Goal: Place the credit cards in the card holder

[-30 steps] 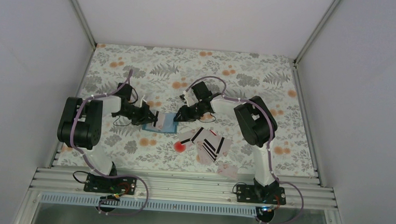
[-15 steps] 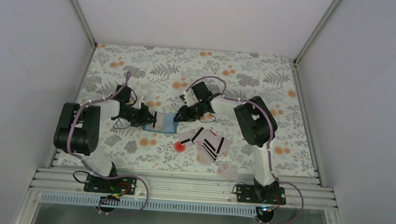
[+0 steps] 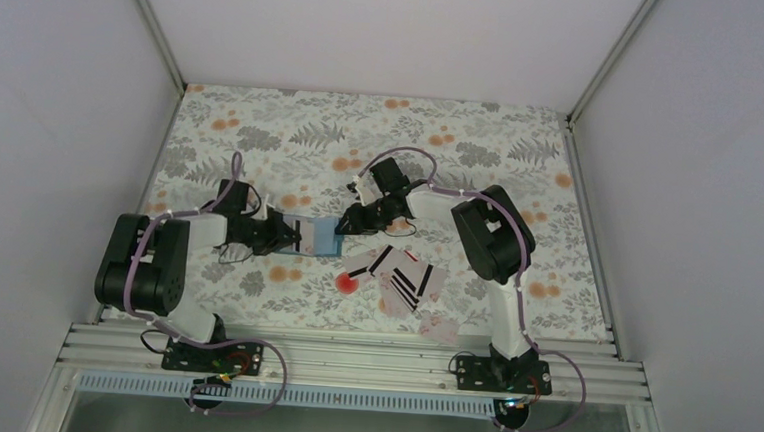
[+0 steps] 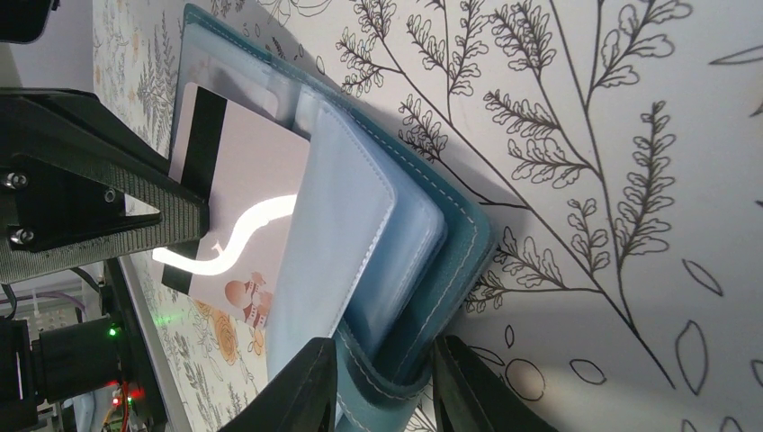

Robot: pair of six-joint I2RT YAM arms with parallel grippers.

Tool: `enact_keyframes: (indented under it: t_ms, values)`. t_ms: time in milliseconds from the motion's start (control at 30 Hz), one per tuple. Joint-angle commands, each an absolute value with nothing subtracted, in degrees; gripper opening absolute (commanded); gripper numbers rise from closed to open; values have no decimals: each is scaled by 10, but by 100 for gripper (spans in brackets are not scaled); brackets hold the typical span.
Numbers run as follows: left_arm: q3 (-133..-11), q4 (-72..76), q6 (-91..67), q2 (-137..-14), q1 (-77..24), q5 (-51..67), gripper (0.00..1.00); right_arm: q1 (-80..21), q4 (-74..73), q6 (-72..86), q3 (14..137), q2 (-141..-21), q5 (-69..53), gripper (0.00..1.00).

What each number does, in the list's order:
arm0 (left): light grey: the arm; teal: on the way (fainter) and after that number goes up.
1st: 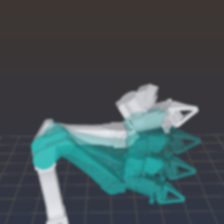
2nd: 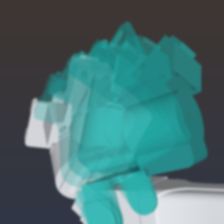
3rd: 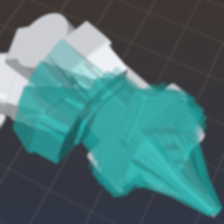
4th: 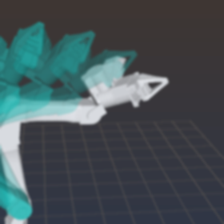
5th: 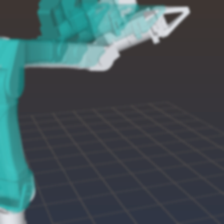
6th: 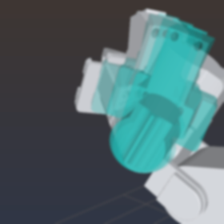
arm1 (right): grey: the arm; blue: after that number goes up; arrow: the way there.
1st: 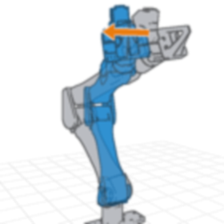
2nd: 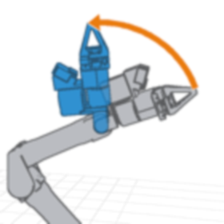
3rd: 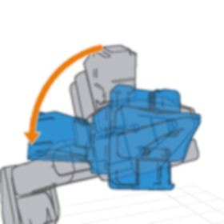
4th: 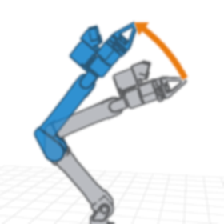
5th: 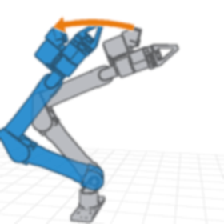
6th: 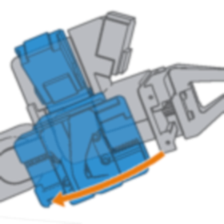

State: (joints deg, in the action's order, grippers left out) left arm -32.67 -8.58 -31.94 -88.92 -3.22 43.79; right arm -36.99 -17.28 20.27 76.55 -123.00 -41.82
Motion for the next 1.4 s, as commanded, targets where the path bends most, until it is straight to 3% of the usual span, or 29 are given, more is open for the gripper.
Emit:
enact_keyframes:
  t_ms: [0,333,767,1067,1367]
  values:
    - [-308,-70,-352,-909,-37,393,2,-381,-249,197,722,-1299,-316,29]
    - [-362,-120,-315,-908,-37,343,2,-381,-250,192,711,-1295,-315,29]
    - [-307,-23,-319,-894,-41,358,2,-381,-252,184,710,-1295,-315,29]
    - [-294,2,-316,-840,-40,285,2,-382,-247,186,696,-1287,-315,29]
    - [-282,60,-330,-867,-51,326,2,-381,-247,188,692,-1283,-314,29]
